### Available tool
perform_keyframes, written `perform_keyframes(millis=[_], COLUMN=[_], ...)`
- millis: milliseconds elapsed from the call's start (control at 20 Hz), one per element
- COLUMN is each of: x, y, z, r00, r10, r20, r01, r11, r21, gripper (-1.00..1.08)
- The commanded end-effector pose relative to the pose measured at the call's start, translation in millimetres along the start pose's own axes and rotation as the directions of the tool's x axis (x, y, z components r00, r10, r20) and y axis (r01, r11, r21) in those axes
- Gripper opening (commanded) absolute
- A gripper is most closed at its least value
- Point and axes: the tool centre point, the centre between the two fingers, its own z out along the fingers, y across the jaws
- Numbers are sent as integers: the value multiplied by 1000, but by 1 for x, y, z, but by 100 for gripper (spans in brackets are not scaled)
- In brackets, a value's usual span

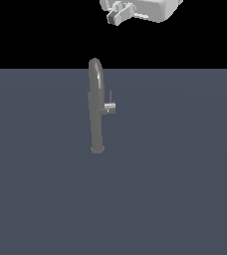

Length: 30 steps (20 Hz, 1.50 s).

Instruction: Turn on the faucet by rotating a designated handle.

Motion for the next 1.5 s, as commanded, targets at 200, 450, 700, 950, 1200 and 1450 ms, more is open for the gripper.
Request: perform_keyframes(millis=[200,450,700,950,1200,1450], x=[46,85,120,146,162,169], y=[-6,-8,-8,-7,-6,-6], z=[12,28,49,69,84,93], r00=[982,939,874,805,753,726], r10=[110,189,249,283,299,304], r20=[151,287,418,521,586,616], r01=[-126,-244,-362,-458,-520,-549], r11=[987,955,906,855,816,796], r21=[100,168,217,242,252,254], gripper=[-100,-100,-100,-100,-100,-100])
